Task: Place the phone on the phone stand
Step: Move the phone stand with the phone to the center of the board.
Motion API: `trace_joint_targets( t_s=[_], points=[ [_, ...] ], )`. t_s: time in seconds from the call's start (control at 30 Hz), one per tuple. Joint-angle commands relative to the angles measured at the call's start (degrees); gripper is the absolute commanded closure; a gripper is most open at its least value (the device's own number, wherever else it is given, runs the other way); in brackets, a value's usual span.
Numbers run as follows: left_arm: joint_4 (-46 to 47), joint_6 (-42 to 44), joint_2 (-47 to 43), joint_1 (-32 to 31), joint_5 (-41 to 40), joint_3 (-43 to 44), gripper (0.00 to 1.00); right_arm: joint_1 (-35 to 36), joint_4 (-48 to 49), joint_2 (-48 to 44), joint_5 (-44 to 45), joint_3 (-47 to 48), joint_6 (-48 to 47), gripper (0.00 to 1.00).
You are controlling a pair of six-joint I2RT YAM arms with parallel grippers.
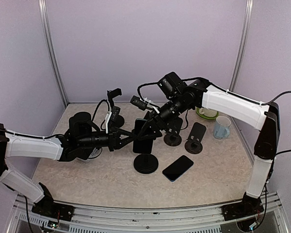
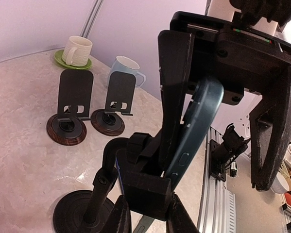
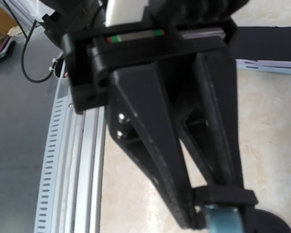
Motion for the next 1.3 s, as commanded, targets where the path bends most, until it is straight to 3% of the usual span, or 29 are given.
trace_joint_targets(
  t_s=[0.0, 0.47, 0.93, 1.13, 1.27],
  points=[
    [3.1, -0.2, -1.9, -0.3, 5.2, -0.7, 0.76, -2.7, -4.2, 2.1, 5.8, -2.4, -1.1, 0.36],
    [2.5, 0.5, -2.2, 0.2, 5.3, 1.5, 0.61, -2.6, -3.8, 2.6, 5.0, -2.9, -1.1, 0.42],
    [1.9, 0.6, -0.6, 0.2, 5.9, 4.1, 0.62, -2.6, -4.0, 3.0, 5.0, -3.1, -1.1, 0.46],
    [0.9, 1.1, 0.6, 0.2, 6.5, 5.3, 0.69, -2.6, -4.0, 3.5, 4.8, -3.1, -1.0, 0.47],
    [0.7, 1.2, 1.5, 0.1, 7.3, 6.1, 0.84, -2.5, -4.2, 3.8, 4.8, -3.1, -1.0, 0.47]
  ],
)
